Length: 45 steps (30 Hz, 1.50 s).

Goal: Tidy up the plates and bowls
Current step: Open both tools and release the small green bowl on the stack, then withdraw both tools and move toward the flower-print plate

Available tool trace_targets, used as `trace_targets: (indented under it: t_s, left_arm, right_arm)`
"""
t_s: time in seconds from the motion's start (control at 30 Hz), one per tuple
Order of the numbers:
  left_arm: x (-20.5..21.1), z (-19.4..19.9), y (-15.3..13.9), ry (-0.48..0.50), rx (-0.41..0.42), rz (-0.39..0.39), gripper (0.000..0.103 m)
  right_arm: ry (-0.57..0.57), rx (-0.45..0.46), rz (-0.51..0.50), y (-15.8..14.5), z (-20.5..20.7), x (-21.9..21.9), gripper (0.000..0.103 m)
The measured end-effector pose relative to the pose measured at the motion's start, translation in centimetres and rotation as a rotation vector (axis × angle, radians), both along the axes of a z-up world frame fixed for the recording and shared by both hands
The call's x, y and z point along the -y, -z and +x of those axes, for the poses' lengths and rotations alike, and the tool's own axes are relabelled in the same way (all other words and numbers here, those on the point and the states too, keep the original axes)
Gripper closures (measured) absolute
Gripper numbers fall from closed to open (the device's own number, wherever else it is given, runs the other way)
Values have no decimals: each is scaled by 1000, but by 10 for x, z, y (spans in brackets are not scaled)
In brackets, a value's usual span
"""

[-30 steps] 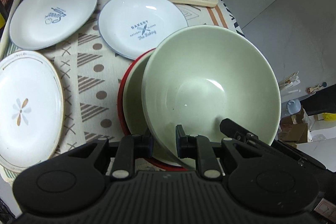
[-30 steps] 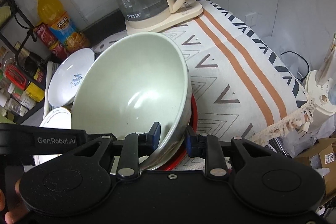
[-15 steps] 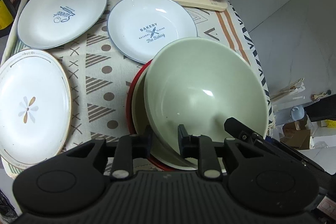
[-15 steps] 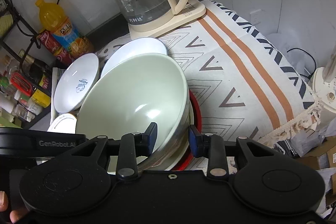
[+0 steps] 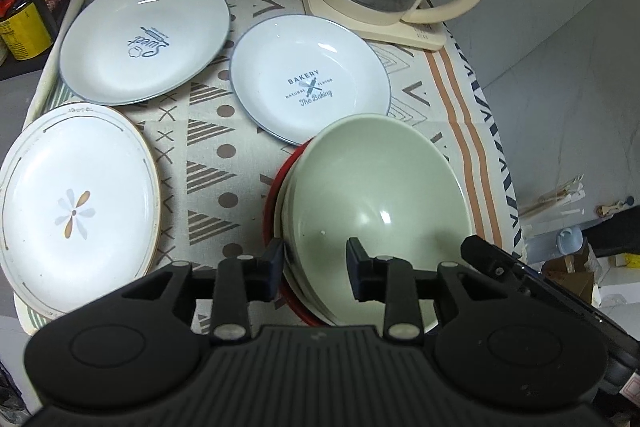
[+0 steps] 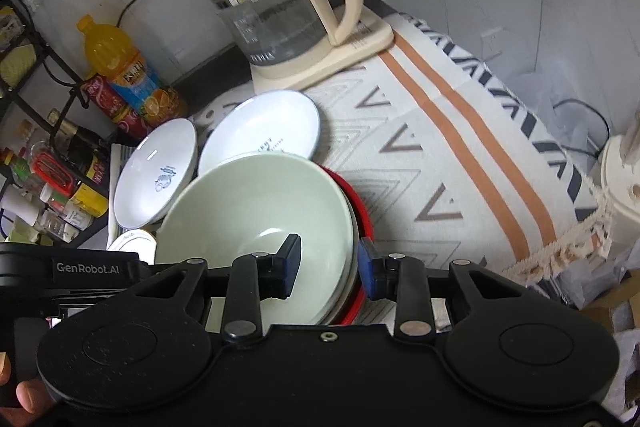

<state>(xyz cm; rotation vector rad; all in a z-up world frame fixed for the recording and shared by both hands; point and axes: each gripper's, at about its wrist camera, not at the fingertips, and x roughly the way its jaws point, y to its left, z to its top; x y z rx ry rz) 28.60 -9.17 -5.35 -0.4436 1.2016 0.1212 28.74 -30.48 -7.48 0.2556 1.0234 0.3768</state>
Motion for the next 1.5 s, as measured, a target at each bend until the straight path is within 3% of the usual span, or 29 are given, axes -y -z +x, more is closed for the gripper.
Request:
trace_targets:
  t_s: [0.1, 0.2, 0.27, 0.63, 1.13, 1.5]
  left_arm:
    - [-5, -5, -4, -32, 15, 3, 63]
    - [-12, -12, -9, -70, 34, 24, 53]
    - [-16, -17, -10, -95, 38, 35, 48]
    - [-40, -50, -15, -204, 48, 72, 37]
    - [-95, -90, -7, -367, 40, 88, 26]
    - [-146, -105, -5, -431, 43, 78, 25]
  right_arm:
    - [-21, 34, 2, -6, 0, -1, 70]
    - [-52, 65, 14, -13, -1, -4, 58]
    - [-82, 76, 21, -16, -1, -9, 56]
    - [-261, 63, 61, -18, -10, -48, 31]
    - [-466, 107, 46, -29, -19, -114, 24]
    - [-504, 92, 24, -25, -16, -164, 20]
